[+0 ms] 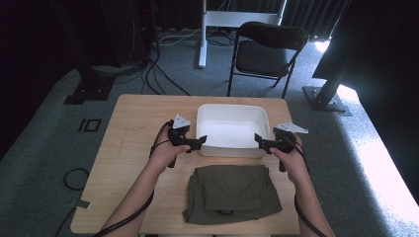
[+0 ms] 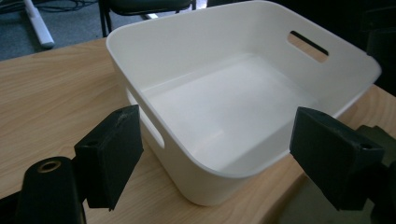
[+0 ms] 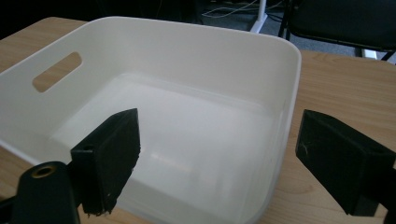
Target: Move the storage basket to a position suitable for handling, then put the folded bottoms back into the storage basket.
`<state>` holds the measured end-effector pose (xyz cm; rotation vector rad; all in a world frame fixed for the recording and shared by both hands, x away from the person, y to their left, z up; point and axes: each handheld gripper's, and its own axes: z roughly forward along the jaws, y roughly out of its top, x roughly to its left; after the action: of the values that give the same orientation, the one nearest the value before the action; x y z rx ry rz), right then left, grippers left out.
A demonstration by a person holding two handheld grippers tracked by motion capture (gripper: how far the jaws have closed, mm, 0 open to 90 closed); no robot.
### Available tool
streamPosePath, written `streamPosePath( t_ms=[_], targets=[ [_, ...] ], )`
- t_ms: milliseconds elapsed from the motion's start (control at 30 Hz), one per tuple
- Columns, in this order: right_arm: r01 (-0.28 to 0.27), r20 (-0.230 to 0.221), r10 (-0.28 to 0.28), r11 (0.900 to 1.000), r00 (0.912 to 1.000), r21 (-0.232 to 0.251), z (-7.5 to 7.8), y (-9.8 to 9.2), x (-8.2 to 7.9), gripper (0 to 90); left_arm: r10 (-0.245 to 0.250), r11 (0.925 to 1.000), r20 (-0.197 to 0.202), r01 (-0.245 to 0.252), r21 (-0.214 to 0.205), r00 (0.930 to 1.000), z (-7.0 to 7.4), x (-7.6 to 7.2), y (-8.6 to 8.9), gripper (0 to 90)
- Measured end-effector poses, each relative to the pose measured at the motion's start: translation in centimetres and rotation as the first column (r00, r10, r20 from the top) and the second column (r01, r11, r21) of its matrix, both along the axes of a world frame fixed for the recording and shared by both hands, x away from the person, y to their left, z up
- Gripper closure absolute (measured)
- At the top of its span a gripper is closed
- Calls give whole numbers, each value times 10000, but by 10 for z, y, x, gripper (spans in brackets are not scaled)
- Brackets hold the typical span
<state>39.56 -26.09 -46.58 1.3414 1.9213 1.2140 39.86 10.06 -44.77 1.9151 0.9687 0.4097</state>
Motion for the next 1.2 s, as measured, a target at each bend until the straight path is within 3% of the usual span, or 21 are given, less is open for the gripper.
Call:
streamPosePath(
  t_ms=[233,467,700,933,1200],
  targets=[
    [-405,123,407,9991,9991,-103,4,0,-16,139,-333,9994,-29,333,0,9994,4,-14,1,186],
    [-494,308,499,9987,9983,-152,8,-2,-35,138,-447,9984,80,450,-351,9990,3,-29,1,185],
    [-572,286,574,9983,9979,-91,6,2,-53,138,-576,9975,204,584,-400,9981,1,-44,1,185],
    [-618,674,616,9981,9958,8,5,6,-67,138,-669,9973,120,673,-309,9977,-5,-59,-1,185],
    [-769,447,763,9970,9961,111,-5,9,-84,137,-996,9950,-192,994,-138,9948,-20,-81,-7,185]
  ],
)
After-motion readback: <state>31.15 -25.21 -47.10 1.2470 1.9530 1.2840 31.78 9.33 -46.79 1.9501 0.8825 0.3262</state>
